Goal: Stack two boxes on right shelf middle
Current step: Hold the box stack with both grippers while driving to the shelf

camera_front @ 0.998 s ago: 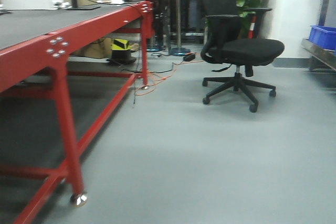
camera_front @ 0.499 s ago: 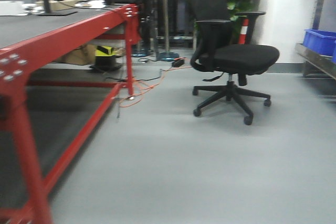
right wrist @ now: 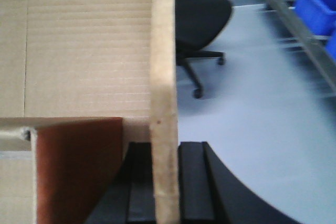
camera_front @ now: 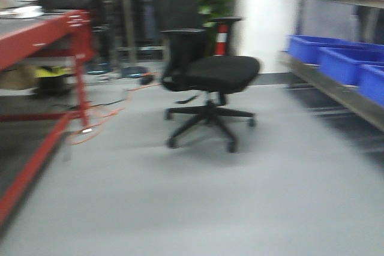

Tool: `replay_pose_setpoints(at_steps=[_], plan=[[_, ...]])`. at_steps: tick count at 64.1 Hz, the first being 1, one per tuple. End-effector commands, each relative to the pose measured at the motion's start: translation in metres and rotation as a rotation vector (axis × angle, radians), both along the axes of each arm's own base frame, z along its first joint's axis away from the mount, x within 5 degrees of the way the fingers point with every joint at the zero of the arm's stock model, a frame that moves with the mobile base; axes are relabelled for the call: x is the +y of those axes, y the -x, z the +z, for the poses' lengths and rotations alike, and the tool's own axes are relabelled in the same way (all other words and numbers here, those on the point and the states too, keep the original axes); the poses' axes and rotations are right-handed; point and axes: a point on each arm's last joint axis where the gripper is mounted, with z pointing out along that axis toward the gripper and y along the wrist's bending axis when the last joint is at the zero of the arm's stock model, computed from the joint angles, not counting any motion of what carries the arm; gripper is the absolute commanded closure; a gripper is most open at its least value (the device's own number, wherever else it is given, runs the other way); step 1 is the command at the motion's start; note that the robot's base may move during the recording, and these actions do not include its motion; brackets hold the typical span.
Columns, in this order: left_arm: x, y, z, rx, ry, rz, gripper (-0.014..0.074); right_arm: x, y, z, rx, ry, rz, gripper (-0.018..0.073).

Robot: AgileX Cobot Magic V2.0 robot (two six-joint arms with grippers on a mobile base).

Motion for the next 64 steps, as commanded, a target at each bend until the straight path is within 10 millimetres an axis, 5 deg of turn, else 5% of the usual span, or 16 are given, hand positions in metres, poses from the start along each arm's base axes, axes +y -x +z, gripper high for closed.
replay_pose_setpoints(at_steps=[1, 64], plan=[[0.0006, 0.005, 0.012, -0.072, 0.019, -0.02, 0.0707, -0.0018, 0.0046, 0.0131, -0.079, -0.012, 0.01, 0.0721], [0.0008, 0.0049, 0.0121, -0.073, 0.018, -0.019, 0.0707, 0.0, 0.0031, 0.0176, -0.132, -0.021, 0.028, 0.0721]])
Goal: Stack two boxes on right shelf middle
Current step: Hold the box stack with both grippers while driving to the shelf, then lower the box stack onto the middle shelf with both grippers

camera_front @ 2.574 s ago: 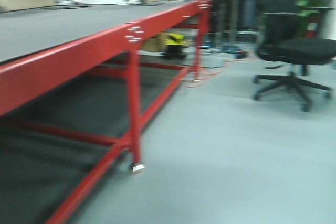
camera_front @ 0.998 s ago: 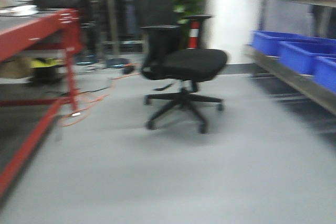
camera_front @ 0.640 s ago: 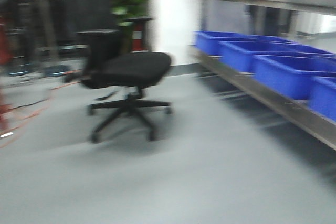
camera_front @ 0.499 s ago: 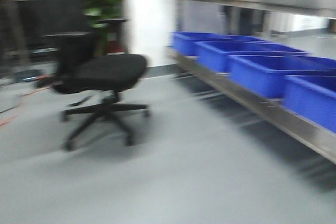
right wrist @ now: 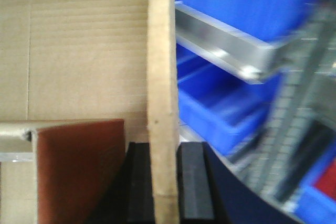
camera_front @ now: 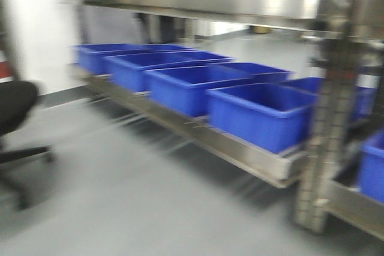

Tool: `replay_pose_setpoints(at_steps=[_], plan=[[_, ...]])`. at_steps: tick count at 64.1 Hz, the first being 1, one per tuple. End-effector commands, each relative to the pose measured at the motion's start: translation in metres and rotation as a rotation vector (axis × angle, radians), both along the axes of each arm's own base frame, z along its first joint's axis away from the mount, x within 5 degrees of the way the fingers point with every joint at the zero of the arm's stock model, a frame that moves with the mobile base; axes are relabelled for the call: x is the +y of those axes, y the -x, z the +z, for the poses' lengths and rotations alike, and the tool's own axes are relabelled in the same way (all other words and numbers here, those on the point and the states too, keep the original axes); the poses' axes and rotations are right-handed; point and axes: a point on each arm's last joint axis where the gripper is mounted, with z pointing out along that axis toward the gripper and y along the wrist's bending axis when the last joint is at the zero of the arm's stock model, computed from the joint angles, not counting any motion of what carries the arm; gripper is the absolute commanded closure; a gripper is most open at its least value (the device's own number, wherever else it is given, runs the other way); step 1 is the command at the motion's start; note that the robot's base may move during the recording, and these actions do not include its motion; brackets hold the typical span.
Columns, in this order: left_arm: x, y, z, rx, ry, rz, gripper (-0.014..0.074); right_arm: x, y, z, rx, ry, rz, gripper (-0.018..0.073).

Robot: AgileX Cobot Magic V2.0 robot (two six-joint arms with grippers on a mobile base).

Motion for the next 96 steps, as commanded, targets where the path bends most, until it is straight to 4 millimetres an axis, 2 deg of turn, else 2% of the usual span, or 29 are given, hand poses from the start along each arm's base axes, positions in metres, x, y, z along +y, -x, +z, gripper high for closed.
replay_pose_setpoints(at_steps=[1, 96], plan=[[0.0005, 0.0054, 0.0112, -0.063, 0.022, -0.021, 0.0707, -0.0012, 0.0044, 0.0148, -0.098, -0.017, 0.016, 0.0721], [0.0005, 0.0054, 0.0112, -0.063, 0.022, -0.021, 0.0707, -0.0011, 0.0043, 0.015, -0.101, -0.017, 0.017, 0.0721]])
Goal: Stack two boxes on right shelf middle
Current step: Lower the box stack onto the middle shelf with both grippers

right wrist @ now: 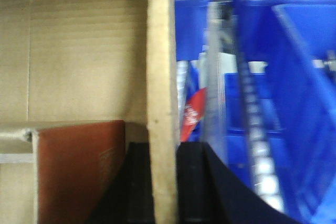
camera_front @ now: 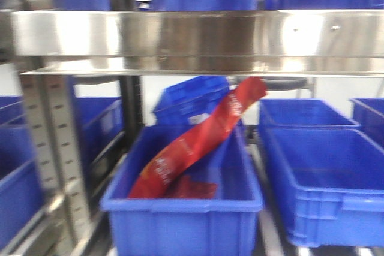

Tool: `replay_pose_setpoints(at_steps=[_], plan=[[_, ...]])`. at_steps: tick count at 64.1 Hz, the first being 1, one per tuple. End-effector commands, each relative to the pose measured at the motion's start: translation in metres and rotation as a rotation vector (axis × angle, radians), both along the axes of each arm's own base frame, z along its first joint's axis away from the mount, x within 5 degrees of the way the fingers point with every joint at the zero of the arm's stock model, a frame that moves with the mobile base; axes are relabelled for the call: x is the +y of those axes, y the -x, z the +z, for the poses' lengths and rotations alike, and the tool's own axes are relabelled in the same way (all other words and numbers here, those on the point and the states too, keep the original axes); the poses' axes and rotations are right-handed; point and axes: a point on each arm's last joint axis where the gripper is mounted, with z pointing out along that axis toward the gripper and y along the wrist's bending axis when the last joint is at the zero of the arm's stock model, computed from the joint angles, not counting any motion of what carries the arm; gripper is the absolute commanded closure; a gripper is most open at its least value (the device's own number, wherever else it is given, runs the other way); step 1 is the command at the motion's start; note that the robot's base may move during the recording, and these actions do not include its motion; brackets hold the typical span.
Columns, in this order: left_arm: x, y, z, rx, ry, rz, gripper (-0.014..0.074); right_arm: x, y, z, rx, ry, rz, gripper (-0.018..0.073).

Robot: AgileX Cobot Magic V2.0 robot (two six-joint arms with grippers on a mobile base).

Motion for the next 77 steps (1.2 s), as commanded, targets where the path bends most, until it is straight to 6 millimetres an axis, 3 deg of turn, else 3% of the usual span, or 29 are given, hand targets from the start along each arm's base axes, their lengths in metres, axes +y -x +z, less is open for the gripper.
replay_pose_setpoints(at_steps=[1, 77], plan=[[0.0006, 0.0055, 0.0109, -0.059, 0.021, -0.019, 0.0707, -0.0004, 0.0047, 0.0146, -0.095, -0.02, 0.019, 0.0721], [0.0006, 0.0055, 0.0109, -0.059, 0.021, -0.019, 0.0707, -0.0004, 0.0047, 0.0146, -0.095, -0.02, 0.019, 0.0721]])
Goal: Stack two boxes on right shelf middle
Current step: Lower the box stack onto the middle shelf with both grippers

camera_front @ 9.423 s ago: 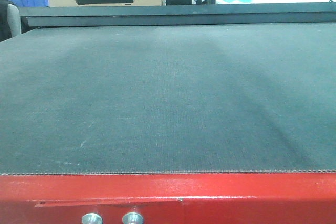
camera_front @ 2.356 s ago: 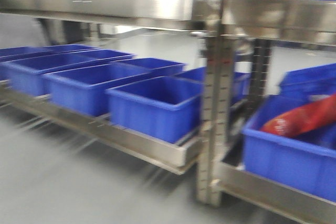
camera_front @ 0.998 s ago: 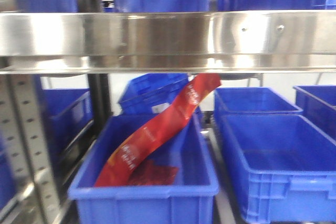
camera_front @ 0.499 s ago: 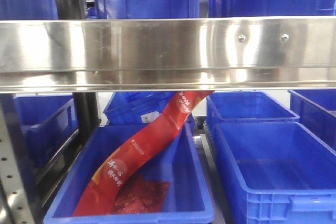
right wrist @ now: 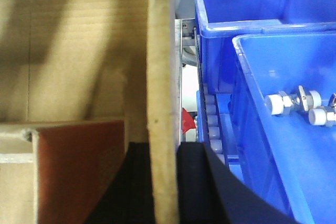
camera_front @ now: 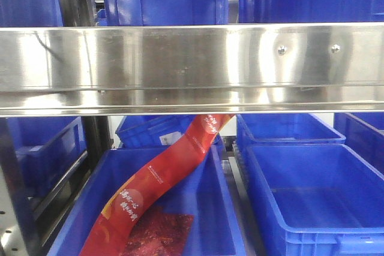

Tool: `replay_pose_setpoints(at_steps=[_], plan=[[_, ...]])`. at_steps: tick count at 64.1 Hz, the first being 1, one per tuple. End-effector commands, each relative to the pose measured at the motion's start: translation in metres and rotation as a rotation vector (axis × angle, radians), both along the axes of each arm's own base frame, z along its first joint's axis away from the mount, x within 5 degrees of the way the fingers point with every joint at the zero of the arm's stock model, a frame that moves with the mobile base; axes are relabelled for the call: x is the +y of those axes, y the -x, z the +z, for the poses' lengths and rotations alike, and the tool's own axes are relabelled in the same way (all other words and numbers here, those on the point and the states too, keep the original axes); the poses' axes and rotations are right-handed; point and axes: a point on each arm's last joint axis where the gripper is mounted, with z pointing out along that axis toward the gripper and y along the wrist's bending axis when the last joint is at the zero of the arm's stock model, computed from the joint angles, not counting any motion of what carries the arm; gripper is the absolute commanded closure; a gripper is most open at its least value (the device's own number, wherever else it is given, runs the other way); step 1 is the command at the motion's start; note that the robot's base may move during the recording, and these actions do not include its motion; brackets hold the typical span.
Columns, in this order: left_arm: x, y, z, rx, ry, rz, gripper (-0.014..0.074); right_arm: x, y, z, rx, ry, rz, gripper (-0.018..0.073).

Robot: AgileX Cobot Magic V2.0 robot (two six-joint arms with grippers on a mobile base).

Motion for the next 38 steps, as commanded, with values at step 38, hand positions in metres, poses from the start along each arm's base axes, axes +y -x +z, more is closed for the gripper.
replay_pose_setpoints(at_steps=[38], plan=[[0.0018, 0.0062, 0.0094, -0.04, 0.01, -0.009, 0.0707, 0.0076, 0.0042, 0.0125, -0.077, -0.118, 0.071, 0.0721]])
